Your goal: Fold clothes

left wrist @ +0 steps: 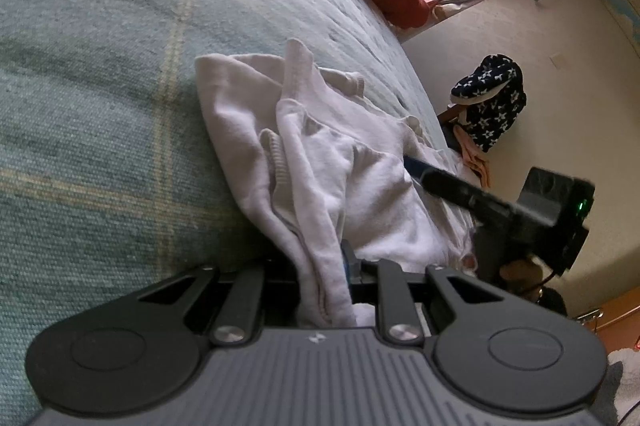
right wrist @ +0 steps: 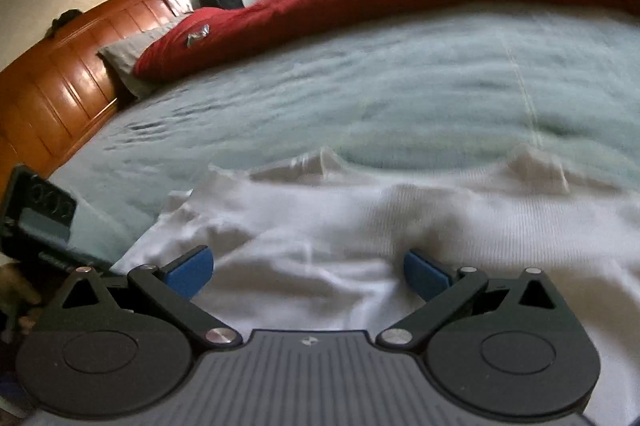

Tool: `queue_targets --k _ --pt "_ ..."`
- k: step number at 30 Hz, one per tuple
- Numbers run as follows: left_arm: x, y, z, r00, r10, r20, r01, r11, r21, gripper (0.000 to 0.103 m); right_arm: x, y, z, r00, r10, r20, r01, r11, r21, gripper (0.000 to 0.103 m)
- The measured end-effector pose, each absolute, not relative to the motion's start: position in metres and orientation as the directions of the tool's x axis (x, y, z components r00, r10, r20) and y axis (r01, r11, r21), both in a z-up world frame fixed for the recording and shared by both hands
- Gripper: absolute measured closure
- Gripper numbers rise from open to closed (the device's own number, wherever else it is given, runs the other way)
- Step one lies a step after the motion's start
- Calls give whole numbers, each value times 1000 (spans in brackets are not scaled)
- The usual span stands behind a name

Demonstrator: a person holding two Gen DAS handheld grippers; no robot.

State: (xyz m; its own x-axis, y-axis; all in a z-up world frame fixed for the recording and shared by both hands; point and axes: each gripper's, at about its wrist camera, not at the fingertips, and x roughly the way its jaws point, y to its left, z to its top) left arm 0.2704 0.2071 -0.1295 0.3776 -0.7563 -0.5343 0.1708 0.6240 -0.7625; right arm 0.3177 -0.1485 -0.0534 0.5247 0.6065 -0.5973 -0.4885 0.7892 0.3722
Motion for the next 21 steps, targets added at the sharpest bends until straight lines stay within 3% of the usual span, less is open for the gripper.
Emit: queue_targets --k 8,16,21 --pt "271 206 -128 378 -752 -541 172 631 -757 84 272 -157 -28 570 592 -570 -470 804 364 0" --pt "268 188 -108 383 -671 -634 161 725 -670 84 228 -182 -36 570 569 -592 -425 821 380 0" --pt "267 177 -95 385 -626 -678 148 767 -624 88 216 -197 -29 595 579 -558 -418 816 400 0"
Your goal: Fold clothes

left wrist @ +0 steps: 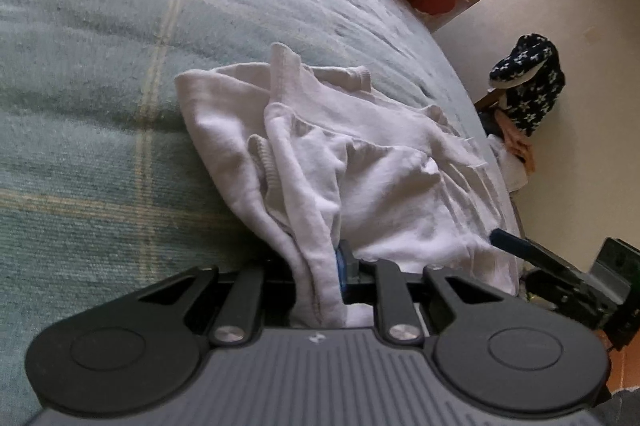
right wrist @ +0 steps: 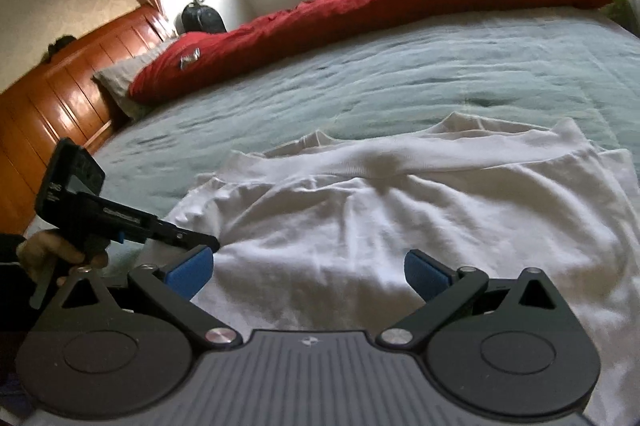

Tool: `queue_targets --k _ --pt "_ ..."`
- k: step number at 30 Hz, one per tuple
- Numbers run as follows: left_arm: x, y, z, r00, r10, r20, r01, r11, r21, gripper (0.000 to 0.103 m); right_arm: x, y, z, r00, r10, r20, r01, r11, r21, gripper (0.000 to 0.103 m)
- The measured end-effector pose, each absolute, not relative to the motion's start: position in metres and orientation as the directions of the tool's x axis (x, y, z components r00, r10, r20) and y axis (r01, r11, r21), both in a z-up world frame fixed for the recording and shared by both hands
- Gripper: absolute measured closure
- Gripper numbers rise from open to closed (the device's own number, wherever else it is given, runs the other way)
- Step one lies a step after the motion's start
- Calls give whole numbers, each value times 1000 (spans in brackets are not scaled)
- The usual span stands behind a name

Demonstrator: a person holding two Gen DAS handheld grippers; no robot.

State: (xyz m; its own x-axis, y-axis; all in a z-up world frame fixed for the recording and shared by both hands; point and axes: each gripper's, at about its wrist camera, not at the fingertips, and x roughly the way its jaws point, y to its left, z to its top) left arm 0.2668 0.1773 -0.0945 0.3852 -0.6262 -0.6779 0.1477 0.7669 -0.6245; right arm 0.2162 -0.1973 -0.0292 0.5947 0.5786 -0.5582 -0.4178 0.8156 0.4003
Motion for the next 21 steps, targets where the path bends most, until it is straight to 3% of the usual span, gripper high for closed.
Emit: queue_targets --k 8,21 --pt "266 156 -61 390 -521 -759 163 850 -500 90 197 -225 -21 642 590 -490 -429 806 409 0" --pt "257 91 20 431 -553 -713 294 833 -468 90 183 -271 -18 692 601 -399 -407 782 472 0"
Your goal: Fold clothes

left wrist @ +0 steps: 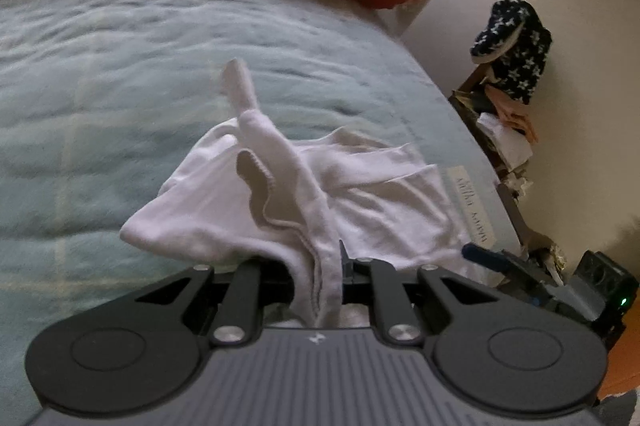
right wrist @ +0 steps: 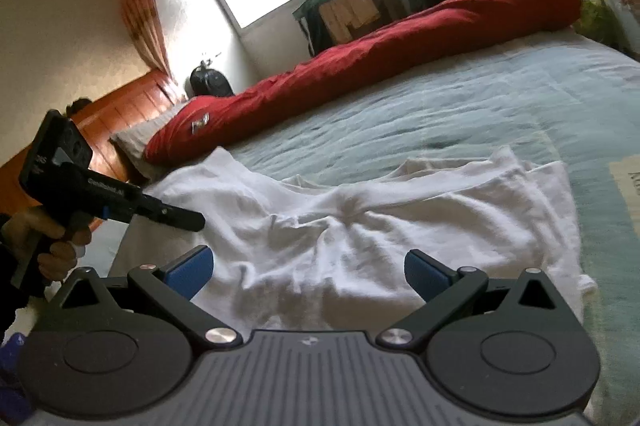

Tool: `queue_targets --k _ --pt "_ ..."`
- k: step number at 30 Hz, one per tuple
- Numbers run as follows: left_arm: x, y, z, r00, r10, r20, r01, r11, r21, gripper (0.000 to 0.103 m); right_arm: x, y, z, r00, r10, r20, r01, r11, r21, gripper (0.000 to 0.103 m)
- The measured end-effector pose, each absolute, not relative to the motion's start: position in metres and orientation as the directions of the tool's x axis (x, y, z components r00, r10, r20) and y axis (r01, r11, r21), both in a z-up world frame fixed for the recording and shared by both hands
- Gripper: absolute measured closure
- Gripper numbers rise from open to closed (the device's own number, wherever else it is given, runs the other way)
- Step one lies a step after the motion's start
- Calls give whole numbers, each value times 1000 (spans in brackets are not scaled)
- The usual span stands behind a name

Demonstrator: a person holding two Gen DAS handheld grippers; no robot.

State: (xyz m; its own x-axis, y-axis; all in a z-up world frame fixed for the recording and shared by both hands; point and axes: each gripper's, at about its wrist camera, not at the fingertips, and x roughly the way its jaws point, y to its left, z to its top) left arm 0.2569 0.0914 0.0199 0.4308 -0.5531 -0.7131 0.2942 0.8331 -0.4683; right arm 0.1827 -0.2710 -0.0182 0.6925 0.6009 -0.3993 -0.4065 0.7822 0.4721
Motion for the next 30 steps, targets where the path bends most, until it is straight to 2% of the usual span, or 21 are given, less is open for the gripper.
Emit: queue_targets --k 7,16,30 --pt "261 48 42 417 -605 -678 346 796 -497 90 169 -303 -19 728 577 -371 -375 788 489 0" --pt "280 -7 40 370 -673 -640 357 739 -571 90 149 -334 -21 772 529 -353 -321 803 503 0" --pt "312 -94 -8 256 -648 -717 338 755 -562 89 132 -380 -23 828 430 -361 -219 840 496 0"
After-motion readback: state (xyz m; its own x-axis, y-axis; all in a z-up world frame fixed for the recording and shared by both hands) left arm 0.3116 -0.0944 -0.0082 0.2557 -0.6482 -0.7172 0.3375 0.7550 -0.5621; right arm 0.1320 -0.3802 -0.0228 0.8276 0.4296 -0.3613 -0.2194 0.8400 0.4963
